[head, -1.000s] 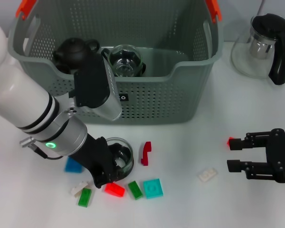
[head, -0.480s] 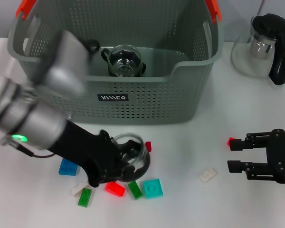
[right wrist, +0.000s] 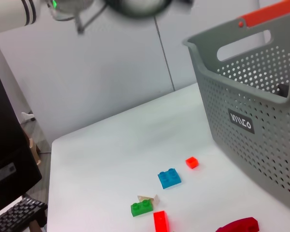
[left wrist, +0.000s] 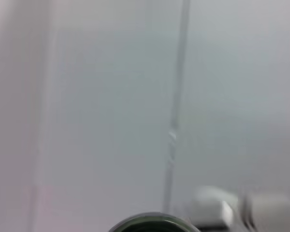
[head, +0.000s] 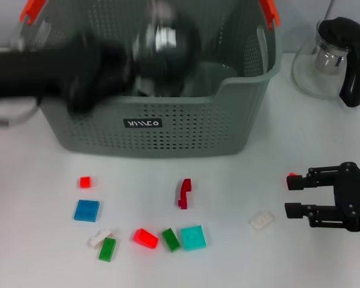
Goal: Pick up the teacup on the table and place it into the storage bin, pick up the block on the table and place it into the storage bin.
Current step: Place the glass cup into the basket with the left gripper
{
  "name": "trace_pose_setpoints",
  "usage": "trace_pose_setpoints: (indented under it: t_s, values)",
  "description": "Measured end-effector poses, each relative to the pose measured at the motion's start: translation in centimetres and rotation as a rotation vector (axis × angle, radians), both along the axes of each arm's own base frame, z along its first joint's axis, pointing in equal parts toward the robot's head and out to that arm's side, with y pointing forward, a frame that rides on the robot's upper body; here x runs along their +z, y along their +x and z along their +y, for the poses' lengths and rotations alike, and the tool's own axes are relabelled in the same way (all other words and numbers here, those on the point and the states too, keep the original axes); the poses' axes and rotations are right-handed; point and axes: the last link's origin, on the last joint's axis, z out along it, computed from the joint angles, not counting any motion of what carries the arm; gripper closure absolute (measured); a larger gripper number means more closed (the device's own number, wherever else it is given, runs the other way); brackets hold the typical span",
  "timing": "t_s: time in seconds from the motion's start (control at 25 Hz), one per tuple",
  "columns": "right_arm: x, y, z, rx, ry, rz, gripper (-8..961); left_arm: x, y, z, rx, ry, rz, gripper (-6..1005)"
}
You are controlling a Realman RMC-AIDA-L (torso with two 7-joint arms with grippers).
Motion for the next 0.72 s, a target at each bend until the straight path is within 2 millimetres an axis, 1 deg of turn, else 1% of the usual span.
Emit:
trace_pose_setpoints:
  t_s: [0.08, 0.16, 0.28, 0.36, 0.48, 0.52, 0.6, 0.72]
  values:
    - [0.0, 0.0, 0.0, 0.002, 0.002, 0.0, 360, 0.8, 1.4, 1.6, 0.041, 0.029, -0.012, 953]
    - [0.1, -0.1, 0.1, 0.004, 0.002, -0.001, 360, 1.3, 3.1, 3.5, 0.08, 0.028, 0.031, 953]
    - [0.0, -0.2, 0.2, 0.004, -0.002, -0.001, 360, 0.9, 5.7, 6.9, 0.18, 0.0, 0.205, 954]
    - [0.0, -0.2, 0.2, 0.004, -0.002, -0.001, 360, 0.1, 7.1, 9.2, 0.293, 0.003, 0.344, 954]
    - [-0.1, -0.2, 0.1, 0.004, -0.003, 0.002, 360, -1.5, 8.3, 11.6, 0.402, 0.05, 0.499, 953]
    - [-0.1, -0.2, 0.1, 0.004, -0.002, 0.002, 360, -1.8, 8.4, 11.9, 0.415, 0.063, 0.525, 953]
    - [-0.2, -0.2, 0.2, 0.006, 0.001, 0.002, 360, -3.3, 8.7, 12.8, 0.438, 0.094, 0.609, 953]
    - [-0.2, -0.2, 0.2, 0.006, 0.003, 0.0, 360, -5.9, 7.9, 13.6, 0.49, 0.121, 0.759, 953]
